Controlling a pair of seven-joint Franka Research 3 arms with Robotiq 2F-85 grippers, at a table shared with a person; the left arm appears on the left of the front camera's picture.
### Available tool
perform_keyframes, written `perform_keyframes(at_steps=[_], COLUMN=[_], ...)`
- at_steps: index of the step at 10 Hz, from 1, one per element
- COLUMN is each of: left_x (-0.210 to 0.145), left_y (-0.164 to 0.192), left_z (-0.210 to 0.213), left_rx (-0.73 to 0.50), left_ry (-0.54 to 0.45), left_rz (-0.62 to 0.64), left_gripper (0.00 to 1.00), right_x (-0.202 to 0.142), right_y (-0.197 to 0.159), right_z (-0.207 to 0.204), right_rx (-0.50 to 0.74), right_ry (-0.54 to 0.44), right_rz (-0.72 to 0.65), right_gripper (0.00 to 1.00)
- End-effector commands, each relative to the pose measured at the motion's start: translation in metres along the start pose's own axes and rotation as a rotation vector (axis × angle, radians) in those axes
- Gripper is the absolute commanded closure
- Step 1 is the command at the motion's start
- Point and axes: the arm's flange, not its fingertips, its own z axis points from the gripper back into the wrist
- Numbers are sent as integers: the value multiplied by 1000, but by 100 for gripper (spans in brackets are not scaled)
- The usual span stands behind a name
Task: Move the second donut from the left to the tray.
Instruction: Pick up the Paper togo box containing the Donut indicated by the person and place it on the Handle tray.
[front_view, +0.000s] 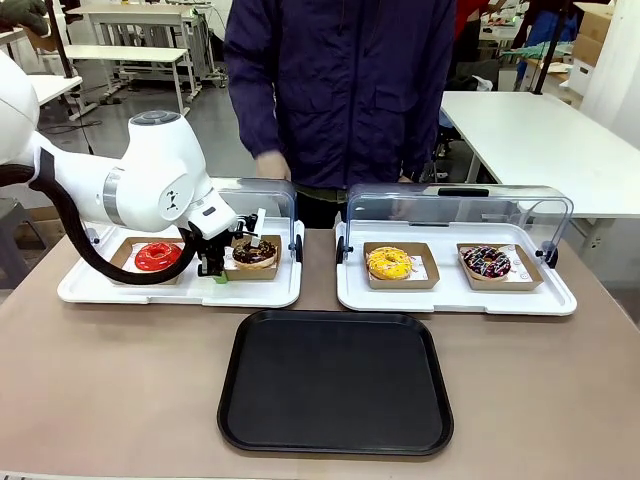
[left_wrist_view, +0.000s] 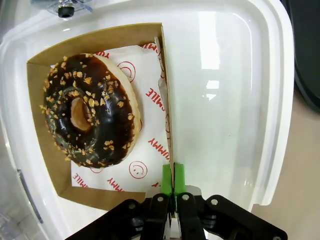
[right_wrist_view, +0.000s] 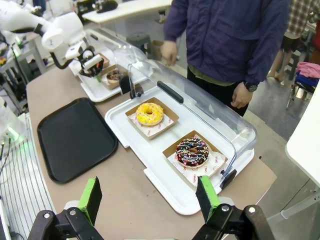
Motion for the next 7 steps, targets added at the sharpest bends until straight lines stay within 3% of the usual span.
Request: perform_keyframes(at_steps=[1, 2, 4, 7], left_x=[0, 0, 1, 2], left_y=[-1, 0, -13, -36], left_z=[1, 0, 29, 64], left_rx=[3, 0, 89, 153], left_ry=[7, 0, 86, 94], left_rz=[-8, 0, 34, 46], left_gripper=[100, 98, 98, 98], right_x=[2, 2, 2, 2], right_y=[-2, -2, -2, -2], right_z=[0, 0, 0, 0], right_rx=[0, 0, 0, 0], right_ry=[-32, -32, -32, -32], right_rz=[23, 23, 23, 23], right_gripper=[0, 0, 0, 0])
